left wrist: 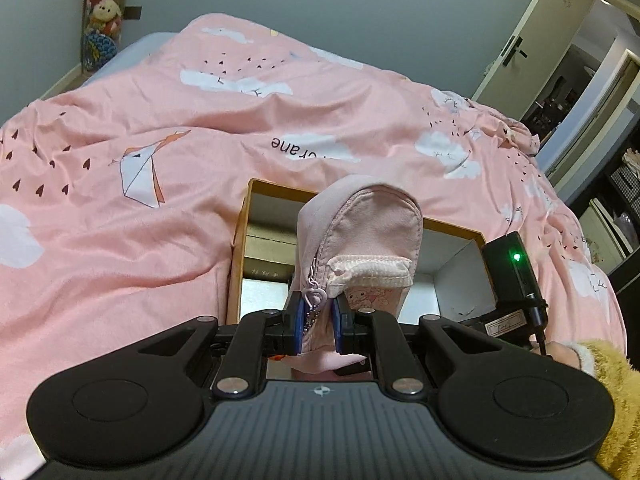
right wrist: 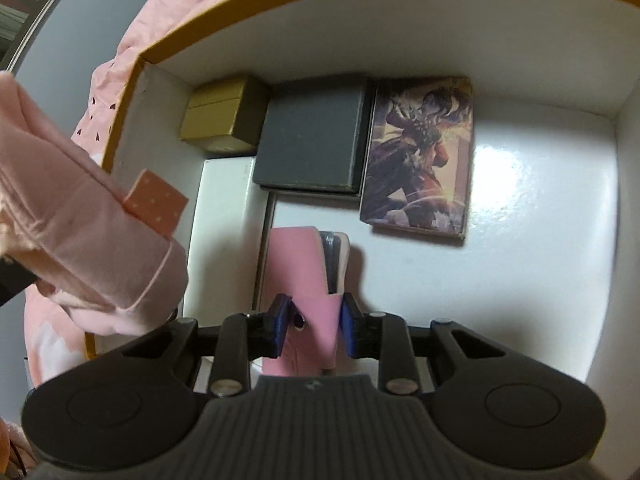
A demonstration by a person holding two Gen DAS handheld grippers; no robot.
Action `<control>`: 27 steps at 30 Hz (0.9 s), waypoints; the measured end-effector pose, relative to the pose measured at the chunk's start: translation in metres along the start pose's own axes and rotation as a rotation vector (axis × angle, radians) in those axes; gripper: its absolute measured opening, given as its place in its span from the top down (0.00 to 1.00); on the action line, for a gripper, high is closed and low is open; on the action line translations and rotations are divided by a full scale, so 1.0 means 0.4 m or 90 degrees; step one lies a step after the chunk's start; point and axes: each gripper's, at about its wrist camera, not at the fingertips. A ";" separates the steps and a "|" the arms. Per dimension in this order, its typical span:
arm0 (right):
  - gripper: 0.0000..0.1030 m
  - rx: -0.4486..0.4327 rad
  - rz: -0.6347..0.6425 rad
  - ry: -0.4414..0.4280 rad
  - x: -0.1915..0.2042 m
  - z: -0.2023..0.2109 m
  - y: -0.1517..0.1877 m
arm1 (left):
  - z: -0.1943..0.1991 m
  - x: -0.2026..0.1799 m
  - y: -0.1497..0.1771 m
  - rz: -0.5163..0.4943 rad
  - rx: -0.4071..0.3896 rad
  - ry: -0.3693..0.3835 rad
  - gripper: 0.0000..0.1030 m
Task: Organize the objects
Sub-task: 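Carry both items over the box and lower the wallet in with the right gripper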
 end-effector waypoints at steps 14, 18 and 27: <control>0.58 0.030 0.106 0.085 0.060 -0.015 0.024 | -0.023 0.012 -0.011 0.021 0.026 0.022 0.85; 0.69 0.040 0.115 0.076 0.059 -0.015 0.038 | -0.028 0.007 -0.014 0.016 0.034 0.026 0.85; 0.75 0.012 0.116 0.071 0.048 0.022 0.062 | -0.062 -0.022 -0.012 -0.004 0.086 0.024 0.85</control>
Point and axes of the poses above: each gripper's, at about its wrist camera, not at the fingertips, and z roughly against the way its jaws point, x to its left, y to its underside, and after that the axes turned 6 degrees about -y, right-handed
